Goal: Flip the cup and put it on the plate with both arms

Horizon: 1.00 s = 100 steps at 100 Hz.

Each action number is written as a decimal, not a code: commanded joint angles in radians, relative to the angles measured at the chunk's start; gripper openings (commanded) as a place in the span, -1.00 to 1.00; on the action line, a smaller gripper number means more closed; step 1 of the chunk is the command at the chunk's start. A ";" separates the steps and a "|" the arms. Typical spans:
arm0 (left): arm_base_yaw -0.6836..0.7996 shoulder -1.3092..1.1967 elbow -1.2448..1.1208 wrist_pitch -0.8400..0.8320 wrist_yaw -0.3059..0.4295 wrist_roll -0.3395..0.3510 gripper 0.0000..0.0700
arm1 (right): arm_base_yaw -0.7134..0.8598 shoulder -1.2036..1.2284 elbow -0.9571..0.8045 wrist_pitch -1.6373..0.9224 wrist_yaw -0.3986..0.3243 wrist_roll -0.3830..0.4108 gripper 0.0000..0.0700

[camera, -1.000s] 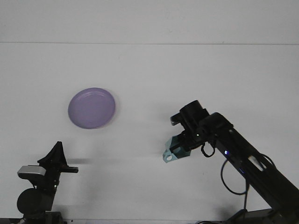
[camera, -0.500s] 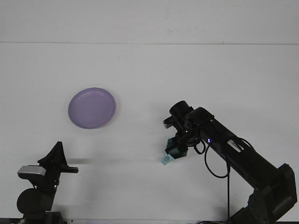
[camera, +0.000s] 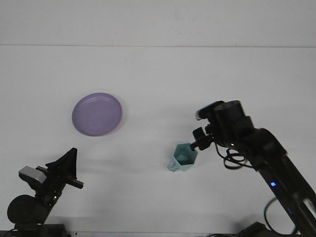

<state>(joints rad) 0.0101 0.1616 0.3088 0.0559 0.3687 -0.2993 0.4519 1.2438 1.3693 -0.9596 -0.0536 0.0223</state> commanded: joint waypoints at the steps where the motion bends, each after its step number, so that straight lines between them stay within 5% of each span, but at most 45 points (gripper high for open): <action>1: -0.003 0.064 0.069 0.008 0.055 -0.010 -0.96 | -0.016 -0.082 -0.043 0.060 0.002 -0.010 -0.32; 21: -0.075 0.353 0.308 -0.106 0.144 0.006 -0.96 | -0.088 -0.428 -0.352 0.312 0.009 0.012 -0.32; 36: -0.221 0.584 0.469 -0.167 0.163 0.105 -0.96 | -0.111 -0.674 -0.579 0.410 0.009 0.014 -0.32; 62: -0.513 0.982 0.779 -0.392 0.029 0.226 -0.96 | -0.113 -0.971 -0.774 0.409 0.079 0.030 -0.32; 77: -0.596 1.167 0.966 -0.537 0.013 0.240 -0.93 | -0.113 -1.008 -0.779 0.380 0.089 0.031 -0.32; 92: -0.653 1.326 1.153 -0.695 0.013 0.240 -0.25 | -0.113 -1.006 -0.779 0.380 0.088 0.031 -0.32; 100: -0.673 1.392 1.231 -0.762 0.013 0.244 -0.05 | -0.113 -1.007 -0.779 0.380 0.088 0.031 -0.32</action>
<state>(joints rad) -0.6464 1.5074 1.4792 -0.6678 0.3843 -0.0746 0.3382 0.2337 0.5835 -0.5865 0.0303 0.0387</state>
